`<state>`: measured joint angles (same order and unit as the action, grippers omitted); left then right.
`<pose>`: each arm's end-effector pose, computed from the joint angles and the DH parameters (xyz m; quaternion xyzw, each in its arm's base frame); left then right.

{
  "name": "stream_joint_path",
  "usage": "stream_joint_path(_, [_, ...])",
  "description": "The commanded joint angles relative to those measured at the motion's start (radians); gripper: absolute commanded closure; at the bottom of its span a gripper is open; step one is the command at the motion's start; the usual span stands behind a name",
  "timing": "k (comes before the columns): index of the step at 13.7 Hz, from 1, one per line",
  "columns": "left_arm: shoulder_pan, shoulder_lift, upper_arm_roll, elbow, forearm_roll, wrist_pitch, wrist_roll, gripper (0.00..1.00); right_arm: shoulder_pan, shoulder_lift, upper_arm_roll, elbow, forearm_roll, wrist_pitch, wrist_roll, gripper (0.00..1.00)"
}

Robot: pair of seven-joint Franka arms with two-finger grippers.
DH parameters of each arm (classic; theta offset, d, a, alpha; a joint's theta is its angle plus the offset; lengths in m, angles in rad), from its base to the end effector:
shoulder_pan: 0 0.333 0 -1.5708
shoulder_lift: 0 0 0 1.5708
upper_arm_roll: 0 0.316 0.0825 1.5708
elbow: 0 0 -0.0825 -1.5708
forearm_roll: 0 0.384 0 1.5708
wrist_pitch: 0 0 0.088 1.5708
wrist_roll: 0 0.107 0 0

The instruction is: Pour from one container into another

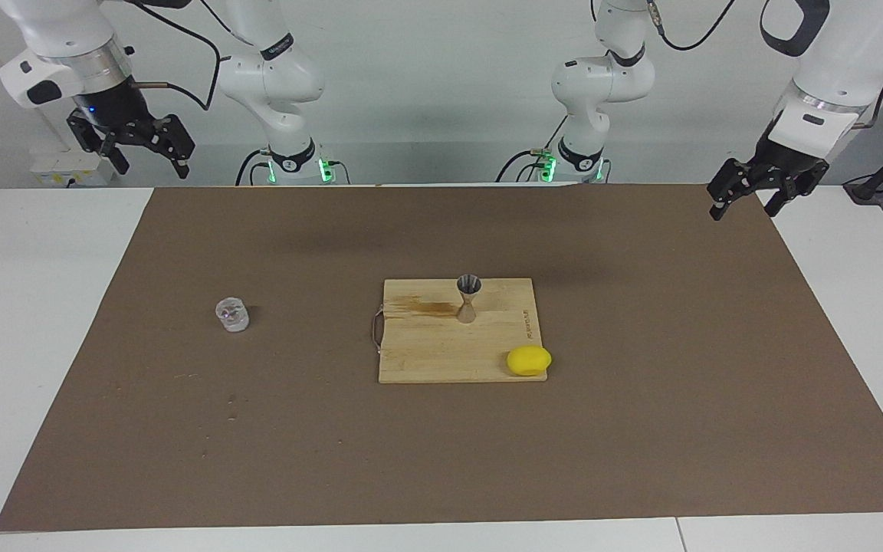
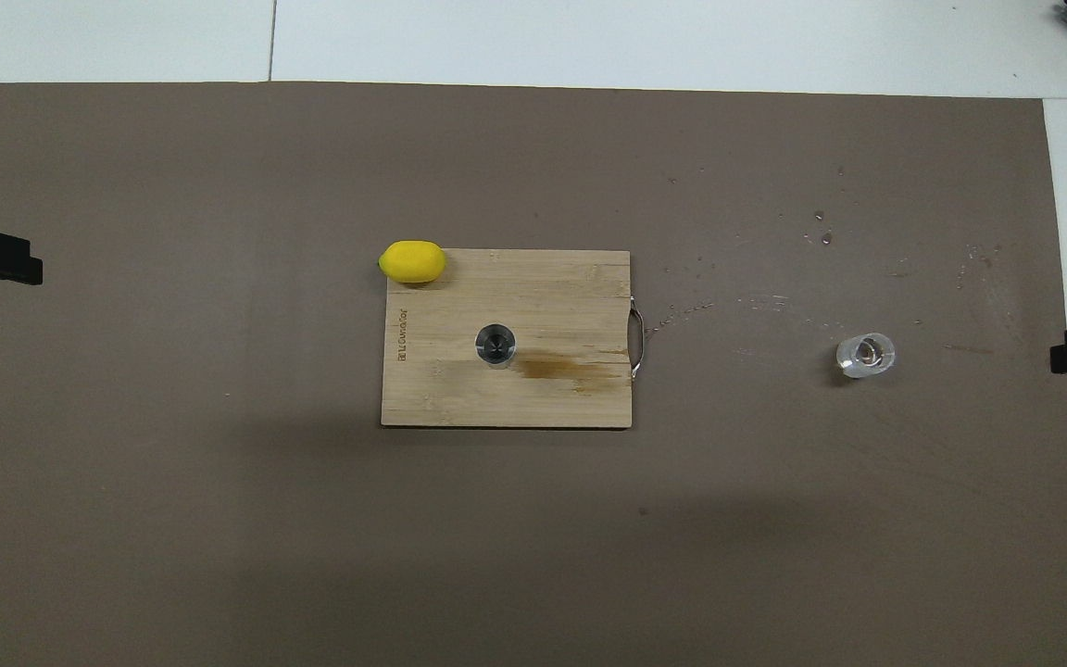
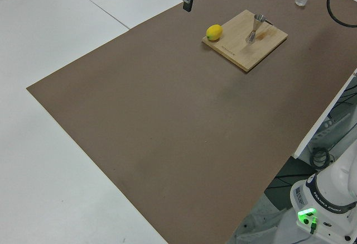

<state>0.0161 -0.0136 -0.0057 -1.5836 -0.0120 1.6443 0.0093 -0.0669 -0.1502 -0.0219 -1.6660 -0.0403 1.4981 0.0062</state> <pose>0.5578 0.0046 0.6327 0.9993 0.0008 0.0372 0.0056 0.4968 -0.0497 0.6528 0.9986 -0.0486 -0.0096 0.0181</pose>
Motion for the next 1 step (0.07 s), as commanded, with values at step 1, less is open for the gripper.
stream_joint_path(1, [-0.010, -0.006, 0.004, 0.004, 0.017, 0.000, -0.008, 0.00, 0.002, -0.002, 0.005, 0.002, -0.023, -0.010, 0.017, 0.00])
